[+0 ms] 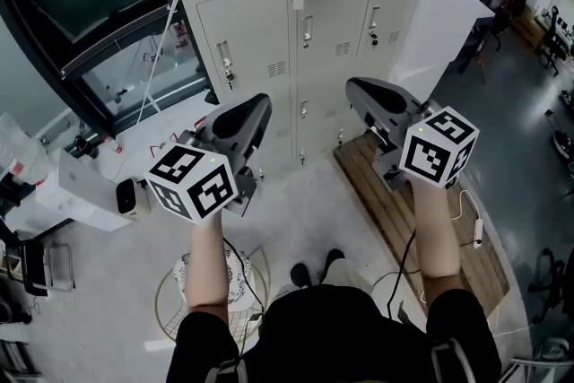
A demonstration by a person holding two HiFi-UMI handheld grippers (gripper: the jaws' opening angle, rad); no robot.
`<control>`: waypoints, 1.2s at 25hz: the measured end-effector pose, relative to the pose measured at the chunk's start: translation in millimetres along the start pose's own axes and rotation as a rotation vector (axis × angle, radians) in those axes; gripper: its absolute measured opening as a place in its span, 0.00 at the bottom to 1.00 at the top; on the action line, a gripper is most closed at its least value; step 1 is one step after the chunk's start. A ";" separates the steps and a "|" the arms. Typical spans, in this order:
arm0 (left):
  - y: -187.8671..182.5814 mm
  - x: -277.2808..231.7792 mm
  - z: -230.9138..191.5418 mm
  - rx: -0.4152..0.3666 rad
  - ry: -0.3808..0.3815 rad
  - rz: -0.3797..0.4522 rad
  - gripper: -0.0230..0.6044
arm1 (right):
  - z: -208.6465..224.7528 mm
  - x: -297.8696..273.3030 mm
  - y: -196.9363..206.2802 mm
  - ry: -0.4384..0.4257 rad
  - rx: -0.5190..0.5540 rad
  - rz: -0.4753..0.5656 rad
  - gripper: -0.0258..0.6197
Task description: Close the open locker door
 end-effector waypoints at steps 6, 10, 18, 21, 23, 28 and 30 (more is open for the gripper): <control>-4.6 -16.0 -6.7 -0.018 0.003 -0.009 0.06 | 13.2 -9.7 -13.6 -0.019 0.009 0.013 0.05; -8.4 -25.5 -13.6 -0.024 -0.016 -0.012 0.06 | 24.0 -18.9 -23.9 -0.042 0.022 0.021 0.05; -23.0 -58.9 -18.9 -0.028 -0.036 -0.011 0.06 | 61.8 -29.4 -63.2 -0.103 0.076 0.060 0.05; -34.9 -70.2 -20.8 -0.046 -0.052 -0.001 0.06 | 75.1 -36.5 -86.1 -0.135 0.108 0.087 0.05; -43.5 -77.7 -21.6 -0.055 -0.058 0.011 0.06 | 84.3 -40.2 -101.4 -0.150 0.121 0.107 0.05; -66.0 -97.9 -23.8 -0.076 -0.074 0.035 0.06 | 100.7 -53.1 -136.6 -0.194 0.173 0.134 0.05; -73.9 -104.3 -22.5 -0.099 -0.083 0.047 0.06 | 105.7 -59.8 -151.3 -0.209 0.208 0.136 0.05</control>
Point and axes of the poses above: the fingertips, and each gripper's own axes: x backward along the fingers, z to its right, y out of its underside, the point moved 7 cm from there along x, backward along the fingers, and after that the axes turned 12 degrees about -y, right-handed, at the moved point
